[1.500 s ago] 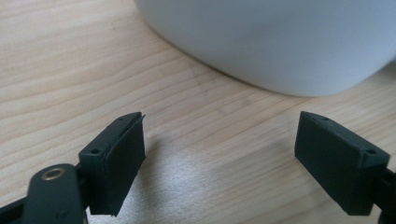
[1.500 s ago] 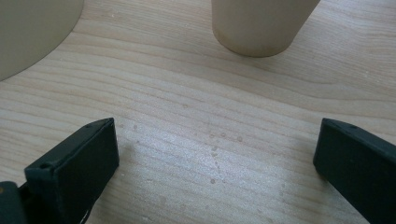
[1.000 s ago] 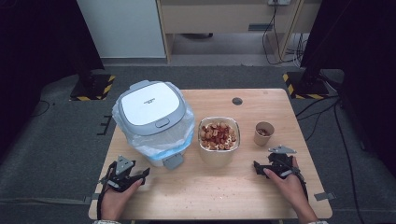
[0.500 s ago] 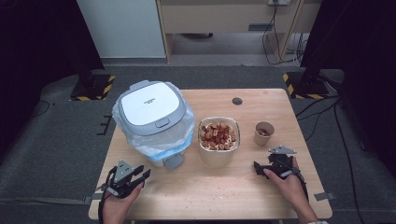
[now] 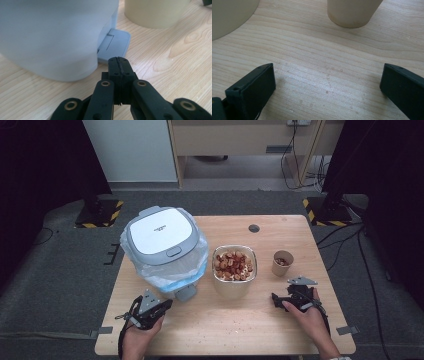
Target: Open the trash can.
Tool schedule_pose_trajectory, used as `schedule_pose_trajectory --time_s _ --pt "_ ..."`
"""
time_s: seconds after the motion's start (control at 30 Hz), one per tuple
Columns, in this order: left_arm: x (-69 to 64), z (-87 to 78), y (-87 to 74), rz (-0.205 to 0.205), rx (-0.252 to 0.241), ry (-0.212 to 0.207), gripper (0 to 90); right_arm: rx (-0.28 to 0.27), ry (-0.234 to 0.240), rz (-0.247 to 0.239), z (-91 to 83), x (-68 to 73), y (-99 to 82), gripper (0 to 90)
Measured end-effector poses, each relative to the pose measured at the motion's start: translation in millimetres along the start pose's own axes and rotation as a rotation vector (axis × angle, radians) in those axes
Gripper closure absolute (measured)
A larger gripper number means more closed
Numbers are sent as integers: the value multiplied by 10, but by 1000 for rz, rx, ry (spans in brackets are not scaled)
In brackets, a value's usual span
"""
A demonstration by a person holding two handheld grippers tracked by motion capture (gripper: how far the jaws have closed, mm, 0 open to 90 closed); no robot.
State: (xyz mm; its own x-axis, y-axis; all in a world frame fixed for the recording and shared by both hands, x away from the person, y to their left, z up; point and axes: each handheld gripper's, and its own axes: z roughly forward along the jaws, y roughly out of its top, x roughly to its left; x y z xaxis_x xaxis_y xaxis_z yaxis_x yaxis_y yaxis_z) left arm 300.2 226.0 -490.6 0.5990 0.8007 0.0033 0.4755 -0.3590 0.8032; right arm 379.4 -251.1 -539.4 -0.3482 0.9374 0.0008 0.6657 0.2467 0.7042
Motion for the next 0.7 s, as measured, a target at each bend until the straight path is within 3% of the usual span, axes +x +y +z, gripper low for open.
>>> schedule_pose_trajectory --time_s 0.13,0.3,0.33,0.37,0.4,0.43,0.6,0.7 --pt "-65 104 48 25 5 -12 898 0 0 1 0 0 0 6" --pt "-144 239 128 40 1 16 898 0 0 0 0 0 0 6" --pt "-155 287 144 49 -3 -11 898 0 1 1 0 1 0 6" --pt "-166 350 182 95 0 -3 898 0 0 0 0 0 0 6" --pt "-166 350 182 95 0 -3 897 0 0 0 0 0 0 6" --pt "-167 406 212 120 3 2 898 1 1 1 -1 1 0 6" --pt "-184 493 239 110 -8 24 897 0 0 1 0 0 0 6" --pt "-168 555 248 128 7 46 897 0 0 0 0 0 0 6"
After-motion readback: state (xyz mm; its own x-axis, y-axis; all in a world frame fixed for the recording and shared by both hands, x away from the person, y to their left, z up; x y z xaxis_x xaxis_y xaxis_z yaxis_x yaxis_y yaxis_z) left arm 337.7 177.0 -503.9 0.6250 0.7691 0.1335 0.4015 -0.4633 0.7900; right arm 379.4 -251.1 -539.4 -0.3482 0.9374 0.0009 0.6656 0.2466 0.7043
